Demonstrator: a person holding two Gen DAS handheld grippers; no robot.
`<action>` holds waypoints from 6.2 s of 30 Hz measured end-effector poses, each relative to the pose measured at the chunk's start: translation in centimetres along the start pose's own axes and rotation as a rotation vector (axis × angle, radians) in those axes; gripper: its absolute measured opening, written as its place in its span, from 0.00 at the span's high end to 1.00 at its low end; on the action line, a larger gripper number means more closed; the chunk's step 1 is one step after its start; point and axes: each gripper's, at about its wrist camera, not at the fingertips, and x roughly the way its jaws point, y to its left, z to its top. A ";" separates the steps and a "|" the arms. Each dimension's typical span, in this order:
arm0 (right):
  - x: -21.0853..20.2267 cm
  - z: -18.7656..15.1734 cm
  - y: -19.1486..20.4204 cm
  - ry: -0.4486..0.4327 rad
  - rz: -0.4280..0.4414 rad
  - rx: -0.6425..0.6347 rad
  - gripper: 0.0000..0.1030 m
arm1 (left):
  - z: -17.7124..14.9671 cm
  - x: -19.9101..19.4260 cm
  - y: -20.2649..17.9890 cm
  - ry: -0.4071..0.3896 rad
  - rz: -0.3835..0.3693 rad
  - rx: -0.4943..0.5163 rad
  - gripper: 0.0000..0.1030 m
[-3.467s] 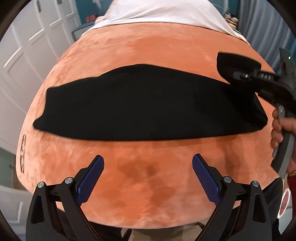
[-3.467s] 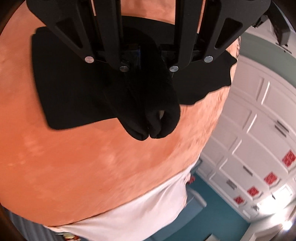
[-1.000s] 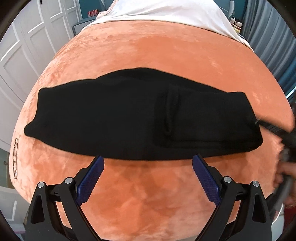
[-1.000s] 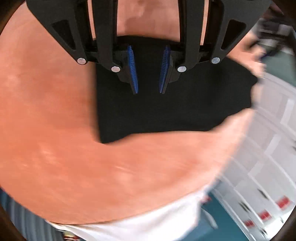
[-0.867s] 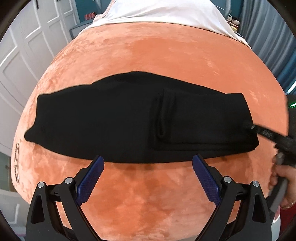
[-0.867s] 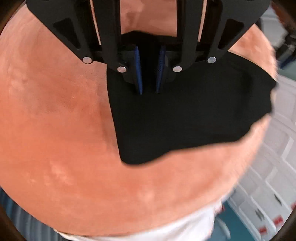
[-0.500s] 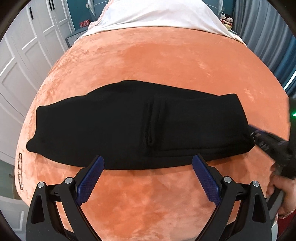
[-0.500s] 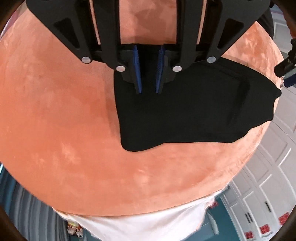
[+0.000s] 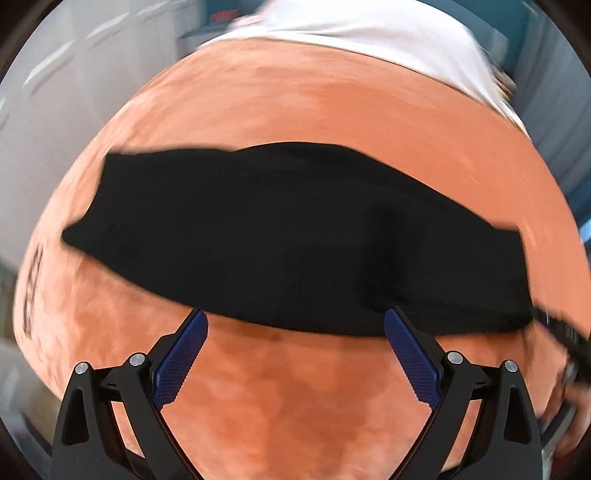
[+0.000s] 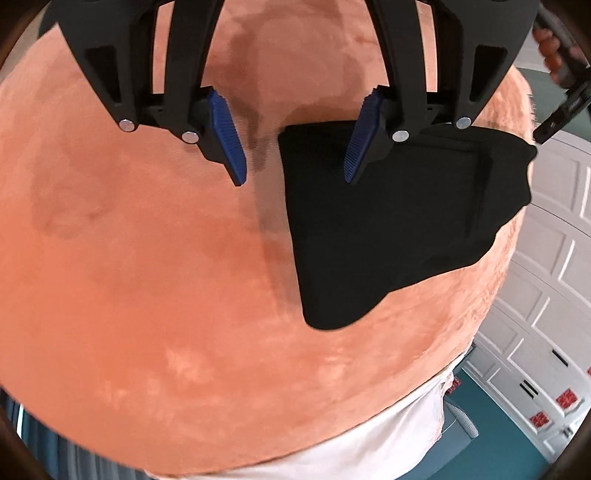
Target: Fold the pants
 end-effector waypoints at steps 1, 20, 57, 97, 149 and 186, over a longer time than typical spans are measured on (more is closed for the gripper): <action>0.5 0.0 -0.3 0.008 0.009 0.015 0.43 | 0.6 0.4 2.2 0.000 -0.003 -0.062 0.08; 3.9 1.1 4.4 -0.012 0.087 0.098 0.79 | 5.7 8.4 17.3 -0.028 0.133 -0.386 0.77; 3.3 -5.5 10.8 0.019 -0.283 -0.515 0.80 | -2.3 2.8 4.6 0.087 0.070 -0.156 0.56; 6.2 -2.1 14.3 0.072 -0.048 -0.217 0.75 | 3.0 -5.4 -2.9 -0.221 -0.305 -0.089 0.85; -8.7 3.4 -8.2 -0.074 -0.174 0.015 0.78 | -4.6 -1.3 -17.9 0.003 0.018 0.209 0.10; -4.8 -3.4 4.0 0.007 0.152 -0.029 0.57 | -3.0 -0.8 -6.6 0.153 -0.198 0.128 0.51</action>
